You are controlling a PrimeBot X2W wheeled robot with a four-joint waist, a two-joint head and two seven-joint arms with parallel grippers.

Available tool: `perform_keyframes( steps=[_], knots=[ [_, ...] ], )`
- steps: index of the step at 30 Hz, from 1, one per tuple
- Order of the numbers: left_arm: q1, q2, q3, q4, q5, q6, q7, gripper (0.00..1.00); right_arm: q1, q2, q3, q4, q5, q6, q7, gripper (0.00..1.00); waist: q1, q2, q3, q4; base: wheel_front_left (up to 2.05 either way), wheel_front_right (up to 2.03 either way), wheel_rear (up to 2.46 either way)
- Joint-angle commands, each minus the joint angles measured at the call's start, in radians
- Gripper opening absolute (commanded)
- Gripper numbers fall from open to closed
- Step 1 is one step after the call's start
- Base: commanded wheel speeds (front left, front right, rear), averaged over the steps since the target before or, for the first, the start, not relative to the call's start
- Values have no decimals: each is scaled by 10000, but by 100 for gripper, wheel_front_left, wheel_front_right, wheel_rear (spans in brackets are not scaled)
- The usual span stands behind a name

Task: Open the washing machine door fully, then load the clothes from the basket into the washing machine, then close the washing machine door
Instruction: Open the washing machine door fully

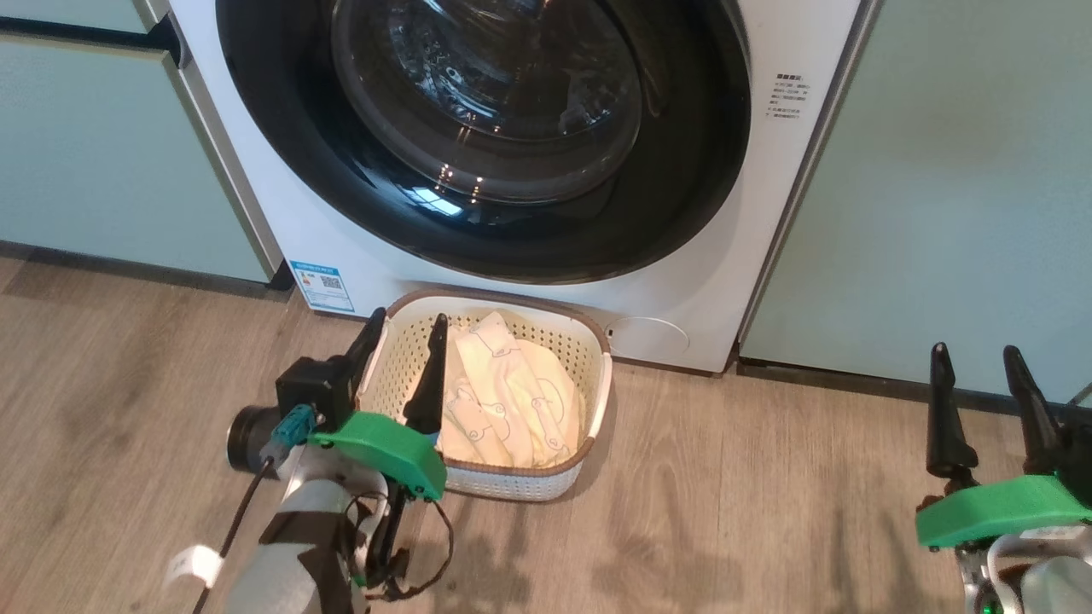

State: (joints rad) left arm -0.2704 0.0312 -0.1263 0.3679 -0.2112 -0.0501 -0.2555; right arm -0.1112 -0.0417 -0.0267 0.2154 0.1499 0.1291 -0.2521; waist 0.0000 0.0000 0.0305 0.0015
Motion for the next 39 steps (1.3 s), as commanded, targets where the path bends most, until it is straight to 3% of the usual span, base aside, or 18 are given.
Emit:
perform_keyframes(
  steps=[1,16,18,20,21,25,29,35,39],
  knots=[
    [-497,190,383,-279,59,21,-63,100,-434,-85,217,-372,21,16,-97,100,0,0,-2,0,0,0,0],
    [-506,190,386,-157,128,61,-63,100,-379,-85,222,-343,53,16,-97,100,0,0,-13,2,0,0,0],
    [-508,190,375,-158,130,68,-63,100,-389,-85,264,-362,100,16,-97,75,0,0,-10,6,0,0,0],
    [-511,190,367,-157,118,83,-63,100,-441,-85,382,-361,234,16,-97,42,0,0,0,12,0,0,0],
    [-514,190,368,-160,84,88,-63,100,-471,-85,424,-331,436,16,-97,0,0,0,6,15,0,0,0],
    [-504,190,327,-189,62,111,-63,100,-722,-85,639,-17,1714,16,-97,0,0,0,36,31,0,0,0],
    [-535,190,224,-160,28,155,-63,100,-1630,-242,1356,1089,3746,16,-97,0,0,0,218,81,0,0,0],
    [-627,190,67,-151,-13,173,-63,100,-3132,-1495,2886,1995,7414,16,504,0,0,0,503,248,0,0,0],
    [-671,190,-20,-134,-34,190,-63,100,-3835,-2142,3100,1838,9448,16,1410,0,0,0,669,363,0,0,0]
  ],
)
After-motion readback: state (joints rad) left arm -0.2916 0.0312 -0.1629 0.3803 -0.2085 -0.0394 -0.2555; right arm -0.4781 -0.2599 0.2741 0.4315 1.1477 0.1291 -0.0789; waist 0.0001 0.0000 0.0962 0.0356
